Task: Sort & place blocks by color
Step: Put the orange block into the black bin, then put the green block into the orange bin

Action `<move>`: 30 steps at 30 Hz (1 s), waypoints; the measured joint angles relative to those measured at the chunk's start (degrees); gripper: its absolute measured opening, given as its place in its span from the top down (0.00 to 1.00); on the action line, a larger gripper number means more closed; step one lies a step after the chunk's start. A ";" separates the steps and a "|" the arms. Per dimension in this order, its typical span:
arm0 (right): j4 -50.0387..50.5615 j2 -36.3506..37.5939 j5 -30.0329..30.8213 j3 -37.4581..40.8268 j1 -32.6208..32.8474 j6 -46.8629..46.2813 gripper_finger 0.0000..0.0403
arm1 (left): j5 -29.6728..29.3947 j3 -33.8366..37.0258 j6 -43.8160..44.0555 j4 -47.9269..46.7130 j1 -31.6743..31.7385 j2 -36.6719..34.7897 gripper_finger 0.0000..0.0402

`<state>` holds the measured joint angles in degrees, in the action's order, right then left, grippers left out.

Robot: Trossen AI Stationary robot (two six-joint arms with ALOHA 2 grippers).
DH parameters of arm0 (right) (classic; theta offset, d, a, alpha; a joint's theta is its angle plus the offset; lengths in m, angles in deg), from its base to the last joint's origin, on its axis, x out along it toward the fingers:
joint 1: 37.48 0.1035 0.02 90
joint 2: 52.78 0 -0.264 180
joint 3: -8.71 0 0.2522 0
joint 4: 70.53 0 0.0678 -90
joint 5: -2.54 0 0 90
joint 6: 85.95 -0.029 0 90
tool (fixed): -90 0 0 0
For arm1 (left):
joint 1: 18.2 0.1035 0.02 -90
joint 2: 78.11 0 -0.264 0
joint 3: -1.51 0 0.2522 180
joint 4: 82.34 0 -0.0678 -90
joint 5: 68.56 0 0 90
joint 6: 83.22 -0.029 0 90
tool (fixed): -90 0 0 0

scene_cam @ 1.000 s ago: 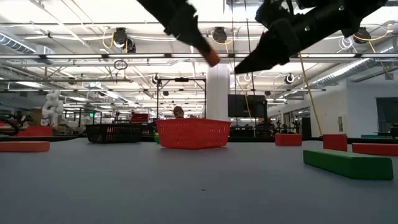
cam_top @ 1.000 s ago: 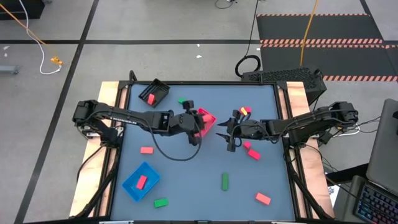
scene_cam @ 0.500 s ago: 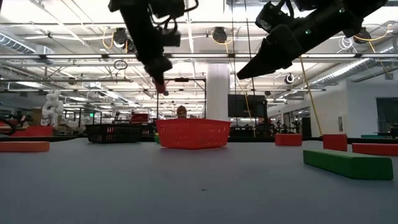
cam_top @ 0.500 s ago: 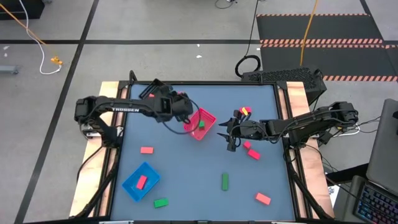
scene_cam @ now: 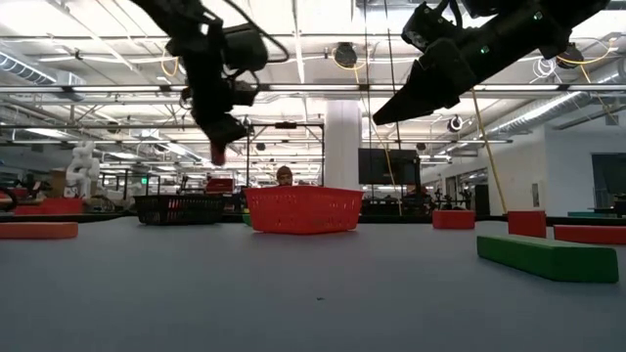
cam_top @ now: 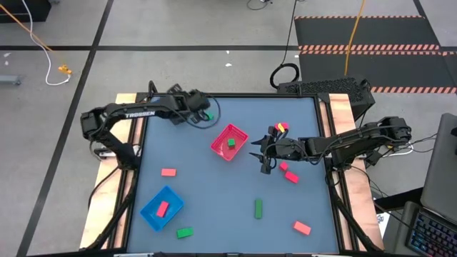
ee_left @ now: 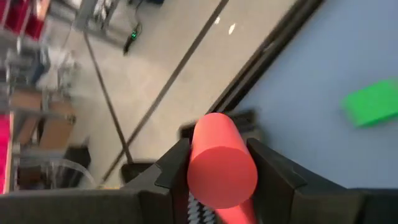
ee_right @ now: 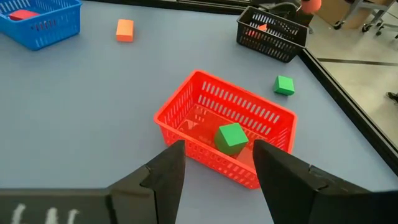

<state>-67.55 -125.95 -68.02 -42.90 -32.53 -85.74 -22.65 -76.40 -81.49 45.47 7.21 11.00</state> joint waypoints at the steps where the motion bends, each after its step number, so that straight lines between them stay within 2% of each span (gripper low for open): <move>1: 0.04 0.00 0.00 0.00 0.00 0.00 0.55 | 0.45 1.16 0.15 0.38 1.29 -1.20 0.67; 3: 0.16 0.00 0.00 0.00 0.00 0.00 0.55 | 3.18 3.95 -0.12 4.49 3.48 -4.28 0.67; 7: 0.23 0.00 -0.02 0.02 0.00 -0.18 0.55 | 14.18 11.41 -1.60 15.82 7.51 -11.24 0.67; 9: 0.17 0.00 -0.02 0.02 0.00 -1.36 0.55 | 17.00 14.56 -1.54 19.60 9.22 -14.08 0.65; 16: -0.58 0.00 0.04 0.02 0.00 -2.12 0.55 | 16.98 19.53 -0.74 22.10 12.40 -19.12 0.54; 26: -1.06 0.00 0.08 0.02 0.00 -2.12 0.55 | 15.82 21.91 -0.29 22.32 16.04 -19.19 0.52; 30: -1.08 0.00 -0.07 0.02 0.02 -3.39 0.55 | 20.57 21.91 -0.45 25.31 14.98 -20.24 0.52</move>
<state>-68.63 -125.95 -68.08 -42.87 -32.51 -89.13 -2.08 -54.49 -81.95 70.78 22.18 -9.24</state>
